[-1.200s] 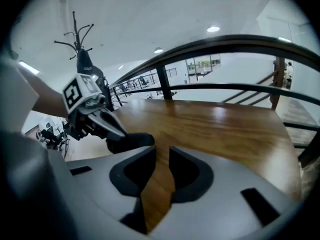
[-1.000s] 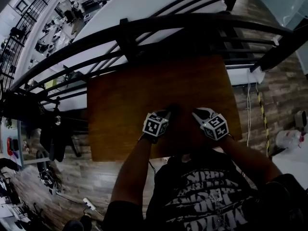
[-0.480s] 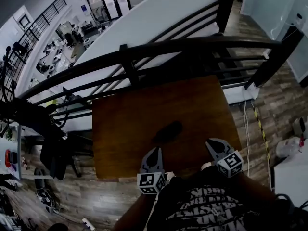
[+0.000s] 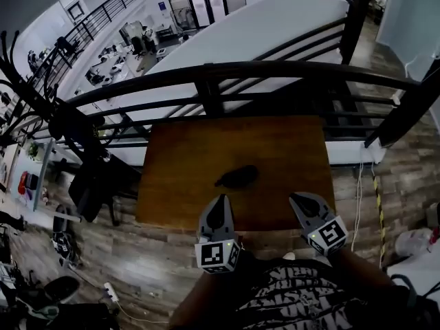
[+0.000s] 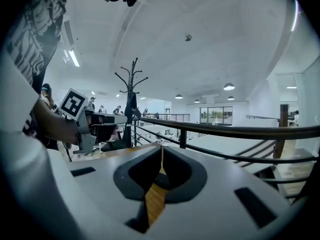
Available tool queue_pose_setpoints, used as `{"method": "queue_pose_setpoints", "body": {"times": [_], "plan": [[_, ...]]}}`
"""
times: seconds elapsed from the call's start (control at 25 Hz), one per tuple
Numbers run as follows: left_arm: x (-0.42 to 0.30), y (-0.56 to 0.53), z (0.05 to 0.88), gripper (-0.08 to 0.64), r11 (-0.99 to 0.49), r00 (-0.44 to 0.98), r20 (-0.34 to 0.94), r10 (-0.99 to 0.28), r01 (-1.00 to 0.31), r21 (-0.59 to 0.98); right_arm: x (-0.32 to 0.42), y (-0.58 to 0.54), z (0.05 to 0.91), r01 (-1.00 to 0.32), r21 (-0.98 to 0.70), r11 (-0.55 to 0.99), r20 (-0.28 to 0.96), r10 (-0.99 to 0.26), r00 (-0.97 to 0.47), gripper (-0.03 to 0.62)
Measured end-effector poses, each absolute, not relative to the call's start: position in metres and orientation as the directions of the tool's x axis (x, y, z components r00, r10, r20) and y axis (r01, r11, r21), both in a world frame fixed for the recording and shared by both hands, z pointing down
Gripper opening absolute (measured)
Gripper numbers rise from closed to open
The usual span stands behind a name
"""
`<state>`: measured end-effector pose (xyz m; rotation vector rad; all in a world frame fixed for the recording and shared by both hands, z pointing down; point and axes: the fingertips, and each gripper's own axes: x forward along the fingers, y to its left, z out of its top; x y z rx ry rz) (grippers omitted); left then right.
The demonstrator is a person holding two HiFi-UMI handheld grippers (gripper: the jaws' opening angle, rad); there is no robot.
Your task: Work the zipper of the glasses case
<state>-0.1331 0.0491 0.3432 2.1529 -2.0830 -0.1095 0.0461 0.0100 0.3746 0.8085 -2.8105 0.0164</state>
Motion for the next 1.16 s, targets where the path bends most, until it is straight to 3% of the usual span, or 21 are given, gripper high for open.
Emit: {"method": "queue_pose_setpoints", "body": {"times": [0.24,0.44,0.92,1.16], "plan": [[-0.088,0.100,0.352,0.001,0.111,-0.100,0.089,-0.991,-0.986,0.127,0.101,0.027,0.376,-0.514,-0.030,0.857,0.212,-0.497,-0.842,0.000],[-0.091,0.135,0.333,0.001,0.209,-0.199,0.097,-0.975,-0.971,0.114,0.081,0.034,0.351,-0.430,0.006,0.903,0.179,-0.424,-0.888,0.000],[-0.123,0.167,0.321,0.000,0.136,-0.128,0.076,-0.989,-0.984,0.112,0.030,0.083,0.346,-0.456,-0.019,0.890,0.191,-0.445,-0.875,0.000],[-0.104,0.165,0.326,0.000,0.123,-0.114,0.082,-0.990,-0.986,0.111,0.049,0.078,0.352,-0.473,-0.029,0.880,0.201,-0.459,-0.866,0.000]]}}
